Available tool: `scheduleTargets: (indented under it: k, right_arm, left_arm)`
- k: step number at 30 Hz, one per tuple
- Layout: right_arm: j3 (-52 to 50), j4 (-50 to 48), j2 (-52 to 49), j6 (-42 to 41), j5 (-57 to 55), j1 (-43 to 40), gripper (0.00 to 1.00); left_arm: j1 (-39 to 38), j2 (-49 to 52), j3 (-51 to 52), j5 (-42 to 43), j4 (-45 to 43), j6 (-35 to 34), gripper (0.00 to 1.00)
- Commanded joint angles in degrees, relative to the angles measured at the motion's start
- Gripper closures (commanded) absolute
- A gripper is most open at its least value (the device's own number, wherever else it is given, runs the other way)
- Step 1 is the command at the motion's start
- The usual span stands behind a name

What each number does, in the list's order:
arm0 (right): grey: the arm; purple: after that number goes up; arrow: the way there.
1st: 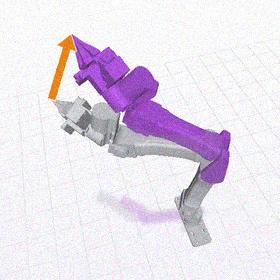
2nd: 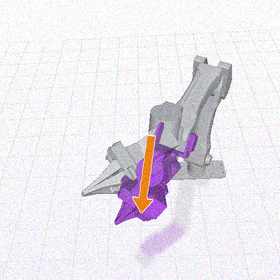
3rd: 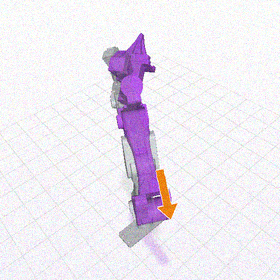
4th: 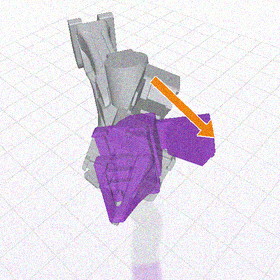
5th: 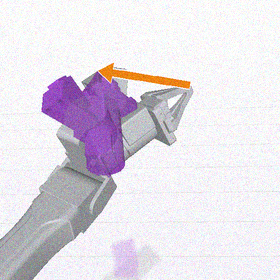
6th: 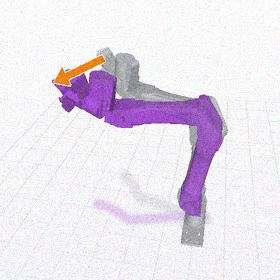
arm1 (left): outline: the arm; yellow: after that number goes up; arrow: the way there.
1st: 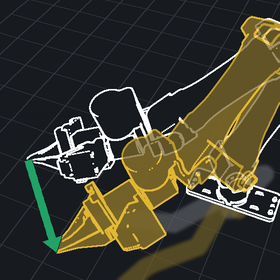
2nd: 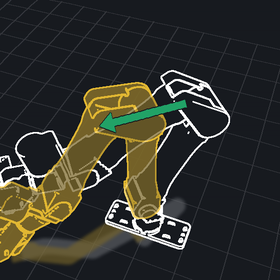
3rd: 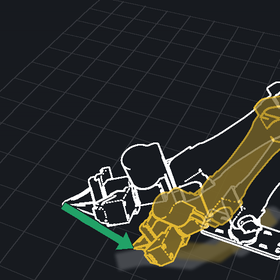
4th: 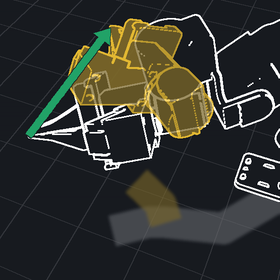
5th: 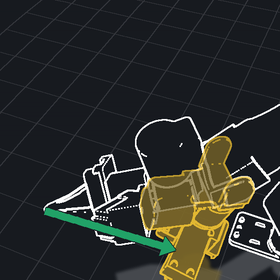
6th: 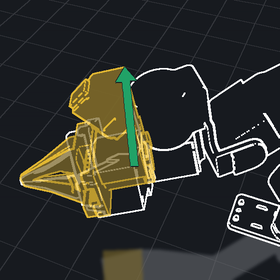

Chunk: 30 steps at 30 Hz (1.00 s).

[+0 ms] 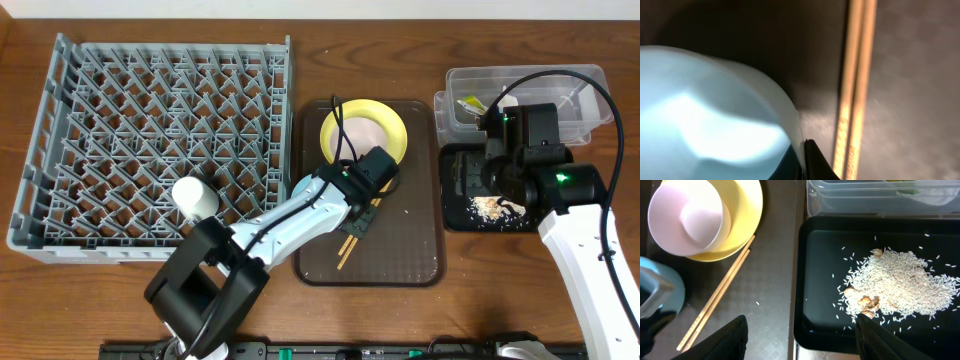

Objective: Sort waste into correct bins and load items into the dishwasher rack
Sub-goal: 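Reach the left gripper to the tray and grasp the light-blue bowl, then carry the light-blue bowl with the left gripper into the rack's back row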

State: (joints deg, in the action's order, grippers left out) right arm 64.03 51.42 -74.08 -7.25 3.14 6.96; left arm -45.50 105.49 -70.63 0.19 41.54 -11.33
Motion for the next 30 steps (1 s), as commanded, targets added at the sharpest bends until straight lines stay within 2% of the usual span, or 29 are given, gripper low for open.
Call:
scheduleTargets:
  k: [1,9,14,18,22,30]
  right_arm:
    - [1.09,0.04,0.33,-0.83,-0.33,-0.42,0.33]
    - [1.09,0.07,0.33,-0.83,-0.35,-0.42,0.33]
    - [1.09,0.07,0.33,-0.83,-0.33,-0.42,0.33]
    - [1.09,0.09,0.33,-0.85,-0.31,-0.42,0.33]
    - [1.09,0.11,0.33,-0.85,-0.31,-0.42,0.33]
    - [1.09,0.13,0.33,-0.85,-0.31,-0.42,0.33]
  left_arm:
    - [0.15,-4.31,-3.52,4.79,2.47,0.17,0.94]
    - [2.4,-14.78,-5.49,12.92,2.34,0.24,0.94]
    - [12.13,-19.37,-5.88,25.83,0.28,1.9,0.94]
    - [22.34,-19.08,-8.79,33.79,0.35,1.92,0.94]
    - [30.47,-18.08,-11.82,34.93,-0.26,1.88,0.94]
    - [41.31,-9.18,-22.27,49.83,-2.89,0.68,0.94]
